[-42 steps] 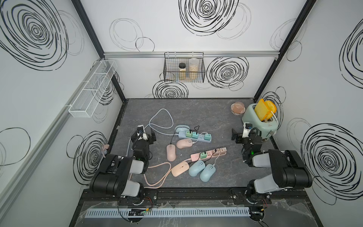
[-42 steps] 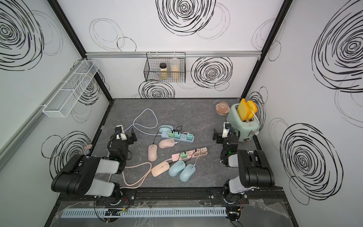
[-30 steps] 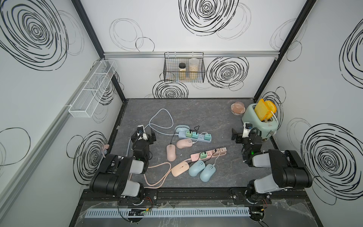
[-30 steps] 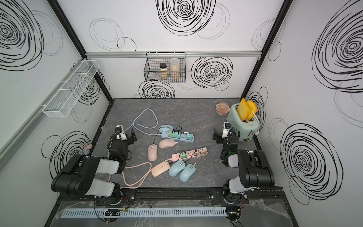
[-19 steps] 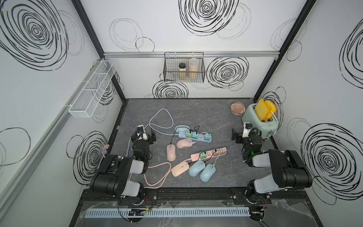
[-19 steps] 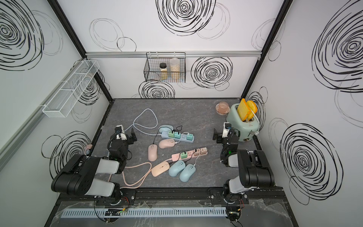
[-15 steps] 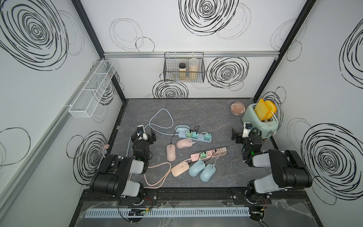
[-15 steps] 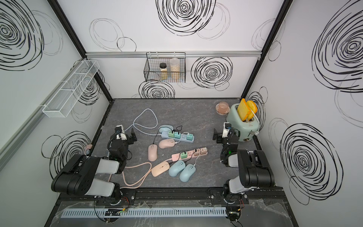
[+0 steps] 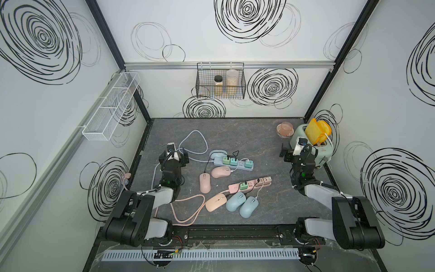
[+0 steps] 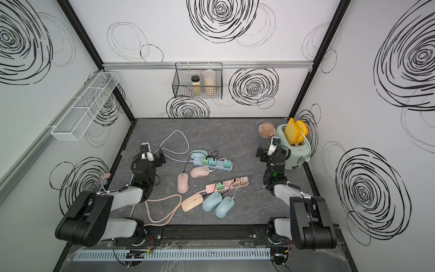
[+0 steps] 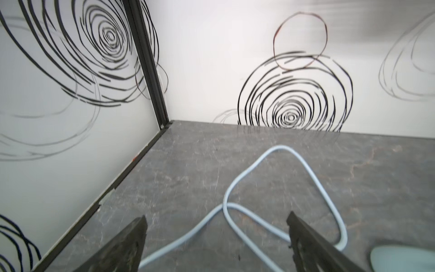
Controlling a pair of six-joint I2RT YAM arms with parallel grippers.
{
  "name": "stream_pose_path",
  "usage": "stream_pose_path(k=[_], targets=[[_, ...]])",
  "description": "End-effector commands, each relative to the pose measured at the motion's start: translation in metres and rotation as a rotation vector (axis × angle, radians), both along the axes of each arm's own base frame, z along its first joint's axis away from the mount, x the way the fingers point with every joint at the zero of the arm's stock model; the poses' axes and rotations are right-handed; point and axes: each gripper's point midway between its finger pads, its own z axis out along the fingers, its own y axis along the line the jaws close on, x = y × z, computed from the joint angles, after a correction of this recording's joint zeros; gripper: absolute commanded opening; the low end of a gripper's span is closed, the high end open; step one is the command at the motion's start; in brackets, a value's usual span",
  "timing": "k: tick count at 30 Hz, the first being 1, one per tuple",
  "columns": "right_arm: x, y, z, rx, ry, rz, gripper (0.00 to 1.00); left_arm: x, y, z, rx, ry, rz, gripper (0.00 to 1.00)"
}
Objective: Unplug the wireless mouse
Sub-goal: Pick up the mouse from the center of the board.
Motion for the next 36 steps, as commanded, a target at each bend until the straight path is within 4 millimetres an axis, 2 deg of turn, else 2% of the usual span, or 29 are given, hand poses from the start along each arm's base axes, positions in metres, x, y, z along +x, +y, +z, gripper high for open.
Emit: stream_pose_path(k=[1,3,6,9,11,13,15,17,22,27,29,32,36], targets=[[-0.004,-0.004,-0.006,-0.014,0.098,-0.111,0.98,-0.004,0.016,0.034,-0.084,-0.068,0.105,0.97],[-0.003,-0.007,0.005,0.013,0.091,-0.184,0.98,-0.012,0.032,0.055,-0.258,-0.175,0.184,0.97],[-0.003,-0.015,0.017,0.215,0.081,-0.274,0.98,-0.01,0.043,0.072,-0.571,-0.262,0.173,0.97],[-0.031,-0.05,0.004,0.555,0.136,-0.557,0.98,-0.006,0.055,0.063,-0.861,-0.179,0.191,0.97],[-0.025,-0.05,0.004,0.687,0.139,-0.417,0.98,-0.002,0.054,0.068,-0.954,-0.166,0.096,0.97],[-0.033,-0.058,0.001,0.806,0.098,-0.41,0.98,-0.005,0.056,0.064,-1.072,-0.183,0.069,0.97],[-0.039,-0.055,0.011,0.797,0.019,-0.347,0.98,-0.005,0.048,0.072,-1.14,-0.215,-0.053,0.97],[-0.042,-0.045,0.017,0.77,0.009,-0.281,0.98,-0.003,0.032,0.08,-1.166,-0.197,-0.161,0.97],[-0.034,-0.008,0.026,0.619,0.155,-0.142,0.98,-0.001,-0.016,0.113,-1.116,-0.133,-0.349,0.97],[-0.042,0.045,0.024,0.524,0.23,0.006,0.98,-0.029,-0.061,0.162,-0.92,-0.16,-0.461,0.97],[-0.05,0.065,0.026,0.496,0.24,0.077,0.98,-0.046,-0.089,0.174,-0.811,-0.143,-0.538,0.97],[-0.064,0.09,0.027,0.47,0.251,0.172,0.98,-0.071,-0.136,0.166,-0.7,-0.029,-0.669,0.98],[-0.086,0.12,0.024,0.444,0.273,0.292,0.98,-0.101,-0.189,0.119,-0.578,0.208,-0.756,0.98]])
